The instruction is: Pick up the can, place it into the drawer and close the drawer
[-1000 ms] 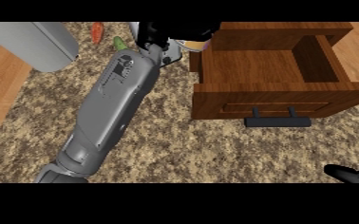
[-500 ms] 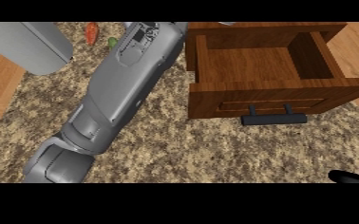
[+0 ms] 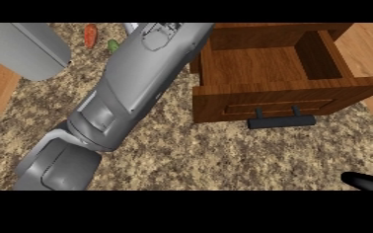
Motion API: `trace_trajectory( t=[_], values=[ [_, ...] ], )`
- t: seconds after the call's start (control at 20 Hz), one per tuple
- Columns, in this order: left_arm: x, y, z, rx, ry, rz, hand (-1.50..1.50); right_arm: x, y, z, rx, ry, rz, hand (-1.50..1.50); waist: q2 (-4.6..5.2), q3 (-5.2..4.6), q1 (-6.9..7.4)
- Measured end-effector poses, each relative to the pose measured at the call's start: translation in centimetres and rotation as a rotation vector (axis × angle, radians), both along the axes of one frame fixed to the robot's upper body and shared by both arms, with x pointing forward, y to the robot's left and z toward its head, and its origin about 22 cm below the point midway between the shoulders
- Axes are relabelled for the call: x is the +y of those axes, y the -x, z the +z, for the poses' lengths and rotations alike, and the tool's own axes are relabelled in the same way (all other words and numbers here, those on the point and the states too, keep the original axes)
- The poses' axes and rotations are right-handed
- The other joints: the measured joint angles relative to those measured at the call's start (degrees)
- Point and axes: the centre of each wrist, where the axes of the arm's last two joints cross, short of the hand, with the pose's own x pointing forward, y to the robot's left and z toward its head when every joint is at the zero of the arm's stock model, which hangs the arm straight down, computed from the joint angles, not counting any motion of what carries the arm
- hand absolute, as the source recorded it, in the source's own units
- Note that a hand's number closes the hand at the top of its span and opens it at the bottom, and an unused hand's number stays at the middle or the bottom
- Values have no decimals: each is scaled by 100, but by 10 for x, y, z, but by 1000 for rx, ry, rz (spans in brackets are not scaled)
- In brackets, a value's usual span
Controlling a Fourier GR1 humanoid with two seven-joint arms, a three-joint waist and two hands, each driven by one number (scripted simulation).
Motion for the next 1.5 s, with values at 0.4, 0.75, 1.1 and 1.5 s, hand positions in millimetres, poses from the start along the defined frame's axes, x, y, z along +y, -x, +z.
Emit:
trace_trajectory(
  t=[0.4,0.75,1.1,1.5],
  values=[
    [-8,-3,-2,-19,-45,84,-150,-1,-4,3,-2,19,24,-150,37,7,-168],
    [-9,-5,-4,-37,-41,176,-150,4,-12,6,-7,34,39,-150,75,9,-244],
    [-8,-7,-7,-34,-8,203,-150,8,-22,18,-50,181,52,-150,98,8,-257],
    [-9,-7,1,-29,66,199,-150,18,-40,25,-92,433,57,-150,120,4,-171]
  ],
)
